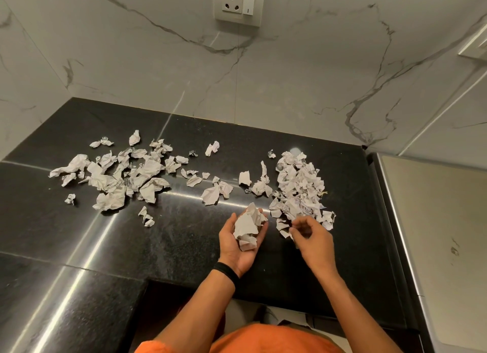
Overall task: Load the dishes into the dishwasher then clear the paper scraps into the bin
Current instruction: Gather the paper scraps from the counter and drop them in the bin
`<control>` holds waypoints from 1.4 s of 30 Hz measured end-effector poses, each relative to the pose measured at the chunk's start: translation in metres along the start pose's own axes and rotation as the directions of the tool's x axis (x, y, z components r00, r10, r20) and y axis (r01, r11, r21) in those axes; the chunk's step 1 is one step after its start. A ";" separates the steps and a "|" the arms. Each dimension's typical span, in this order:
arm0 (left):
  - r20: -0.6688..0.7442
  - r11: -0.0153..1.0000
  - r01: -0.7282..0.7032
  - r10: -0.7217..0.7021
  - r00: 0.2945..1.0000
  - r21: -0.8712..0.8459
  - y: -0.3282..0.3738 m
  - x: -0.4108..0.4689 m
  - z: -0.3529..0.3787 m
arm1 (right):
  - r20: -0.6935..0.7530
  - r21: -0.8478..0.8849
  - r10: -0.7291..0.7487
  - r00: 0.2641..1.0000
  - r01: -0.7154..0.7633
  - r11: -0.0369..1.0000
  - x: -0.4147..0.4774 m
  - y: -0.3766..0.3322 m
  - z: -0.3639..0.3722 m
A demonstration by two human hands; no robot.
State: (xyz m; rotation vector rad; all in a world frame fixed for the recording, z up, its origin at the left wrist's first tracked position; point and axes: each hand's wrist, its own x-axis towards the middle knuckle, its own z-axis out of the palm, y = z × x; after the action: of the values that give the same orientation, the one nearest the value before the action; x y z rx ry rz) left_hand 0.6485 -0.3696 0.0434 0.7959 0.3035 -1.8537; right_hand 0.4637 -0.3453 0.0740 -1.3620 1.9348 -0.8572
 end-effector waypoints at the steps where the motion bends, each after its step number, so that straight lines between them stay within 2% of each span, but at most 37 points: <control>1: 0.004 1.000 0.002 -0.002 1.000 -0.005 0.000 0.000 -0.001 | 0.003 -0.073 -0.003 1.000 0.003 0.997 0.001 0.007 -0.003; 4: 0.014 1.000 0.010 -0.010 1.000 -0.013 0.000 0.000 -0.002 | 0.078 -0.285 -0.034 0.996 0.055 0.957 -0.002 0.023 -0.003; 6: 0.021 1.000 0.013 -0.013 1.000 -0.006 -0.001 0.001 -0.003 | 0.080 -0.321 -0.082 0.993 0.103 0.942 -0.005 0.027 0.002; 10: 0.027 1.000 0.014 -0.014 1.000 0.004 0.001 0.000 -0.005 | 0.069 -0.310 -0.136 0.988 0.150 0.939 -0.006 0.023 0.006; 13: 0.015 1.000 0.011 -0.012 1.000 0.023 0.001 0.001 -0.007 | 0.045 -0.283 -0.107 0.993 0.115 0.952 -0.008 0.020 0.004; 17: 0.022 0.999 0.016 -0.016 1.000 0.029 0.002 0.001 -0.007 | -0.018 -0.065 -0.052 0.999 0.050 0.997 -0.012 0.008 -0.002; 22: 0.070 0.996 0.062 -0.066 0.995 0.066 0.001 -0.004 -0.009 | 0.092 0.097 -0.263 0.960 0.254 0.962 -0.019 -0.029 0.008; 25: 0.112 0.990 0.103 -0.114 0.987 0.100 -0.001 -0.005 -0.006 | 0.163 0.033 -0.348 0.923 0.347 0.937 -0.020 -0.036 0.021; 29: 0.118 0.994 0.076 -0.085 0.989 0.077 -0.002 -0.008 -0.001 | 0.301 -0.130 -0.425 0.854 0.478 0.869 -0.021 -0.029 0.031; 32: 0.118 0.995 0.075 -0.082 0.990 0.059 -0.001 -0.010 -0.002 | 0.338 -0.114 -0.452 0.826 0.513 0.851 -0.022 -0.027 0.032; 34: 0.125 0.996 0.081 -0.086 0.989 0.044 0.000 -0.011 -0.003 | 0.313 -0.053 -0.454 0.834 0.493 0.868 -0.023 -0.028 0.031; 38: 0.115 0.996 0.093 -0.093 0.989 0.006 0.002 -0.010 -0.005 | 0.145 0.047 -0.354 0.924 0.351 0.935 -0.015 -0.026 0.022; 42: 0.070 0.995 0.084 -0.080 0.994 -0.054 0.002 -0.012 -0.006 | 0.092 -0.113 -0.208 0.974 0.218 0.970 0.006 -0.010 0.006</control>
State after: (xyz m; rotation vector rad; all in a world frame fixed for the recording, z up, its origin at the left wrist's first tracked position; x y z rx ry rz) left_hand 0.6551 -0.3589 0.0468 0.6891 0.3490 -1.9358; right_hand 0.4718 -0.3544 0.0775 -1.6748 1.8288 -0.7805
